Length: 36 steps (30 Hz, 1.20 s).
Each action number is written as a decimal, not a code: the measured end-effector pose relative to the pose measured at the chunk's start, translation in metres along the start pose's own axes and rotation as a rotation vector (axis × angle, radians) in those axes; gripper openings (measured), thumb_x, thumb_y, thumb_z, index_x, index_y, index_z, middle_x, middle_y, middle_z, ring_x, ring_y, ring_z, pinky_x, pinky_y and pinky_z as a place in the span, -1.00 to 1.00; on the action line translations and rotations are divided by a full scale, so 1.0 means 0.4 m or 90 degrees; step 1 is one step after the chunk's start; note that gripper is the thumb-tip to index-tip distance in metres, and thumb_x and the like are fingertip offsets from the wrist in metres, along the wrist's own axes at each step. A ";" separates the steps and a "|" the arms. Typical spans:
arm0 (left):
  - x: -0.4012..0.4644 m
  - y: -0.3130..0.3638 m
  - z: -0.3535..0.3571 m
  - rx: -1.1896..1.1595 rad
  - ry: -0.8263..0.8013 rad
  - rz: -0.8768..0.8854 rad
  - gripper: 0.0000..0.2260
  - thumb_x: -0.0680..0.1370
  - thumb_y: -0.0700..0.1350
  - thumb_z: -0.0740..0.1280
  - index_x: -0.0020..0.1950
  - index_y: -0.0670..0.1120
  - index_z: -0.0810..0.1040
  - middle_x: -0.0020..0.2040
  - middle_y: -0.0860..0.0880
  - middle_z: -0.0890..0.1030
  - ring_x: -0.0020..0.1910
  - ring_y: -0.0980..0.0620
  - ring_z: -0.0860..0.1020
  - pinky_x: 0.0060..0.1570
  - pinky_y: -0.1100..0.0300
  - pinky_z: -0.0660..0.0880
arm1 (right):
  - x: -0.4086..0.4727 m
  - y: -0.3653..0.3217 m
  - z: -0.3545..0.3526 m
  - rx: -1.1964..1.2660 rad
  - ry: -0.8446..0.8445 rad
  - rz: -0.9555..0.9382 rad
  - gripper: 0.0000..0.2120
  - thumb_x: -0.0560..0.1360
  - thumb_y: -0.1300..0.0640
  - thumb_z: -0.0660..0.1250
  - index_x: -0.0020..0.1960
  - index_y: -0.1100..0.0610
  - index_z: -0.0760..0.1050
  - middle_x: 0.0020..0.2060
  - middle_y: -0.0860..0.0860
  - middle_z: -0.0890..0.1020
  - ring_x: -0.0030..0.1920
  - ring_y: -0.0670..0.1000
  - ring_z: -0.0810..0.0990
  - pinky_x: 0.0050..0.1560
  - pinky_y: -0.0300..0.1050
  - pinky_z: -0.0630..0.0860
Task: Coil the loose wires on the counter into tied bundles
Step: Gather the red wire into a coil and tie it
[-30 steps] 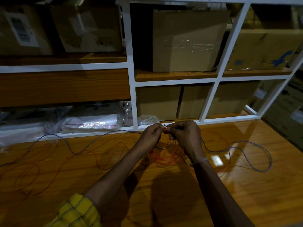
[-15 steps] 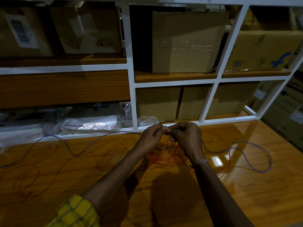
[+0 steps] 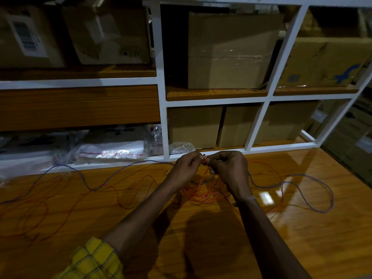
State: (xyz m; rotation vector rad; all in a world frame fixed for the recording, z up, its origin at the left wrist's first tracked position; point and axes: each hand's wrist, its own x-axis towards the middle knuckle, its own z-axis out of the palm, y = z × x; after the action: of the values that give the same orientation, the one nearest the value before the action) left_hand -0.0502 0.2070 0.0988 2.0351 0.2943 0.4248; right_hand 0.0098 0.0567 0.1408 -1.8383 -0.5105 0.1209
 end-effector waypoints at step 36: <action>-0.015 -0.008 -0.010 0.183 -0.017 0.156 -0.82 0.70 -0.02 0.21 0.13 -0.01 0.59 -0.13 0.00 0.65 -0.19 0.09 0.57 -0.21 0.04 0.51 | 0.024 0.050 0.004 0.168 -0.031 0.113 -0.95 0.43 0.36 0.55 -0.13 0.29 0.70 -0.27 0.20 0.74 -0.23 0.14 0.73 -0.09 0.07 0.71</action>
State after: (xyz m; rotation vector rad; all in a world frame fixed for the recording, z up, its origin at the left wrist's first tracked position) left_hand -0.0573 0.2096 0.0967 2.3683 0.0921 0.5289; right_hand 0.0235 0.0573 0.1234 -1.6217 -0.3462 0.3382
